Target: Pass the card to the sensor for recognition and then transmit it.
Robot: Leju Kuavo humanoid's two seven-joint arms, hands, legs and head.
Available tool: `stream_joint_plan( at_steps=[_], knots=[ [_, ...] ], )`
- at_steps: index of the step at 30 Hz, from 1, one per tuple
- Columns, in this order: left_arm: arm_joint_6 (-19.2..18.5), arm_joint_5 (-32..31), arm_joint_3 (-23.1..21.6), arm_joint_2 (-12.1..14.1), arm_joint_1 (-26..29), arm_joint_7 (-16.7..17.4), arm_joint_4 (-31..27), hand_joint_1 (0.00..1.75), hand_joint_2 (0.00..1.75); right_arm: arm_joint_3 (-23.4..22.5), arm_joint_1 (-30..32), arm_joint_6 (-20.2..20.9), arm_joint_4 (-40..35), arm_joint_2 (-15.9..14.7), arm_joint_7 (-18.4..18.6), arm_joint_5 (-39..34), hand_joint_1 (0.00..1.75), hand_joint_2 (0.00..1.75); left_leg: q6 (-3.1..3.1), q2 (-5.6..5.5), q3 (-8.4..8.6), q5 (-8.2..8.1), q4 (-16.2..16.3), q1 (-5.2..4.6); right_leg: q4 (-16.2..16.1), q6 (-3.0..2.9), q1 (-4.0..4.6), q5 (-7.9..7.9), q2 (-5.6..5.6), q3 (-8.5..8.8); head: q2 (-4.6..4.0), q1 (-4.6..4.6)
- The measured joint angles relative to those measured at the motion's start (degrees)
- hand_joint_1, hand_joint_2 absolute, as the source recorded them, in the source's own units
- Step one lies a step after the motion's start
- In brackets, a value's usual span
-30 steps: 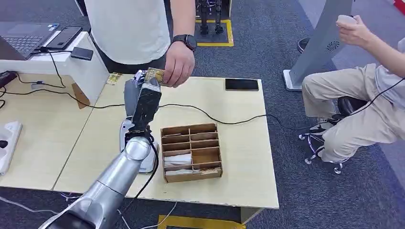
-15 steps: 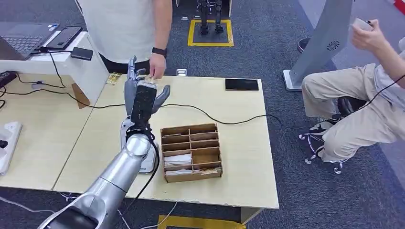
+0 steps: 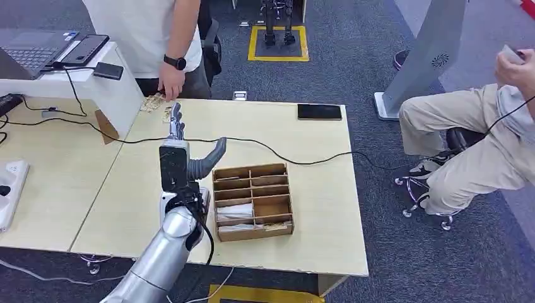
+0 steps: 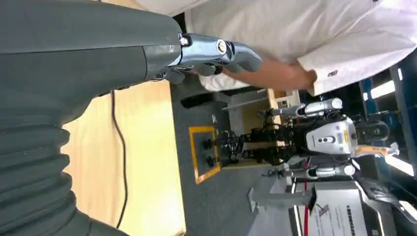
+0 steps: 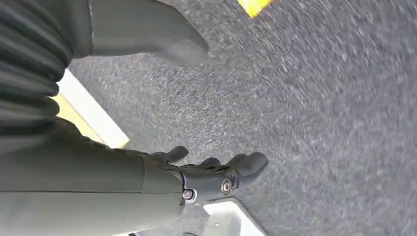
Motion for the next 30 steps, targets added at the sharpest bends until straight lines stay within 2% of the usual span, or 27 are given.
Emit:
stream_joint_plan(
  at_steps=[5, 11, 15, 23, 30],
  knots=[
    [-0.5, 2.3, -0.6, 0.0, 5.7, -1.5, -5.3, 0.0, 1.75, -1.1, 0.0, -1.9, -1.7, 0.2, -1.8, -4.2, 0.0, 1.75, 0.0, 0.01, 0.0, 0.0, 0.0, 0.0, 0.0, 0.01, 0.0, -0.01, 0.01, 0.0, 0.0, 0.0],
    [-1.9, 4.7, -0.9, -0.2, 11.9, -2.6, -11.7, 0.0, 1.75, -1.4, 0.0, -6.0, -2.2, 0.3, -5.1, -9.2, 0.0, 1.75, 0.0, 0.01, 0.0, 0.0, 0.0, 0.0, 0.0, 0.02, 0.0, -0.02, 0.0, 0.0, 0.0, 0.0],
    [-2.8, 5.1, -1.3, -0.4, 14.4, -3.0, -14.4, 0.0, 1.75, -1.4, 0.0, -7.7, -2.2, 0.3, -6.6, -10.4, 0.0, 1.75, 0.0, 0.01, 0.0, -0.01, 0.0, 0.0, 0.0, 0.02, 0.0, -0.02, 0.0, 0.0, 0.0, 0.0],
    [-4.3, 4.8, -2.5, -0.4, 16.3, -2.9, -16.1, 0.0, 1.75, -1.4, 0.0, -8.8, -2.1, 0.3, -6.9, -10.7, 0.0, 1.75, -0.01, -0.01, 0.01, 0.0, 0.0, 0.0, 0.0, 0.02, 0.0, -0.02, -0.01, 0.0, 0.0, 0.02],
    [-5.6, 4.3, -3.0, -0.4, 16.4, -2.1, -16.1, 0.0, 1.75, -1.4, 0.1, -9.7, -1.8, 0.3, -10.1, -10.6, 0.0, 1.75, -0.01, 0.0, 0.01, 0.0, 0.0, 0.0, 0.0, 0.01, 0.0, -0.02, 0.0, 0.0, 0.0, 0.0]
  ],
)
